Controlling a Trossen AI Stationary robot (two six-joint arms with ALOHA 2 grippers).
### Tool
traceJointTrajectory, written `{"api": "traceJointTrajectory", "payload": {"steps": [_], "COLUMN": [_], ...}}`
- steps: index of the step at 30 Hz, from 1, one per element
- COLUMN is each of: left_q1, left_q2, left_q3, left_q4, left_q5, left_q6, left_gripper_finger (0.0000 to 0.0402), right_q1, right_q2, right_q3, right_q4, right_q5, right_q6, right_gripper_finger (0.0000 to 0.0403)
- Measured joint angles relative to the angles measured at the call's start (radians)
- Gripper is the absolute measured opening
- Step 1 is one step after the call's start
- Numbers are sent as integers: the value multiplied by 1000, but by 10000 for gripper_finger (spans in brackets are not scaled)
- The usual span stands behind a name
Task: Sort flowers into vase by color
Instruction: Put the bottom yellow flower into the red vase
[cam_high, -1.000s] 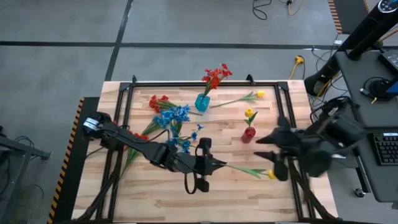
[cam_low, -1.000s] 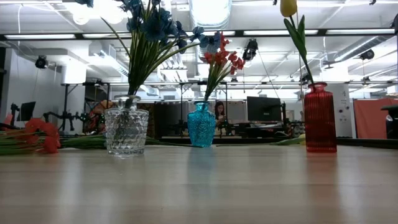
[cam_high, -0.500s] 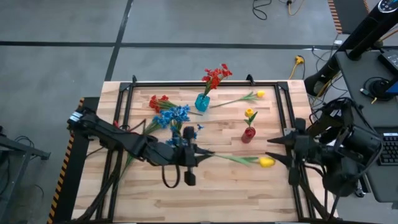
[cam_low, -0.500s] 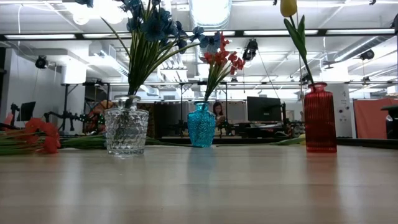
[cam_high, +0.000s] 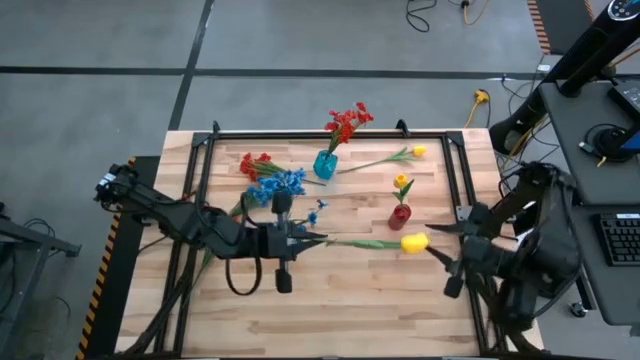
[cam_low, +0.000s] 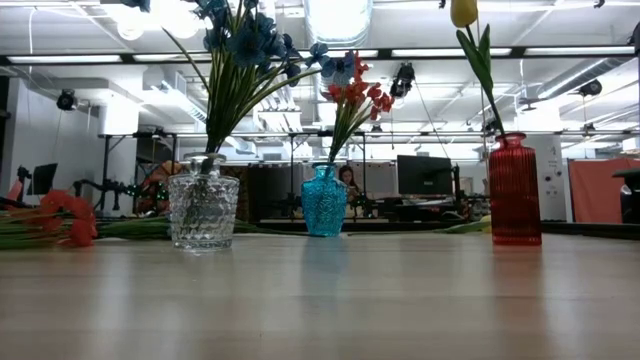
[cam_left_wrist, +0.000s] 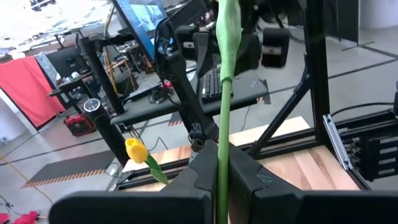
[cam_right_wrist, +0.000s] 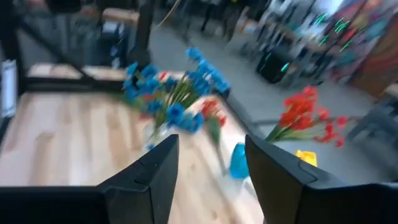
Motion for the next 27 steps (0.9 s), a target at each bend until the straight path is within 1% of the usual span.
{"api": "traceJointTrajectory", "payload": {"steps": [5, 8, 13, 16, 21, 27], "left_q1": [0, 7, 34, 54, 72, 75], "left_q2": [44, 65, 118, 161, 226, 259], "left_q3": [-1, -1, -4, -7, -13, -13], "left_q4": [45, 88, 161, 199, 257, 329], "left_q5": [3, 4, 5, 5, 5, 18], "left_q6": [27, 37, 36, 30, 22, 22], "left_gripper_finger": [0, 0, 0, 0, 0, 0], "right_q1": [-1, -1, -4, -7, -13, -43], "right_q2": [14, 22, 50, 74, 110, 133], "right_q3": [-183, -274, -352, -361, -316, -255], "right_q4": [119, 201, 295, 365, 464, 480], "right_q5": [196, 275, 289, 290, 291, 290], "right_q6": [79, 128, 190, 175, 81, 21], "right_gripper_finger": [211, 228, 242, 240, 235, 235]}}
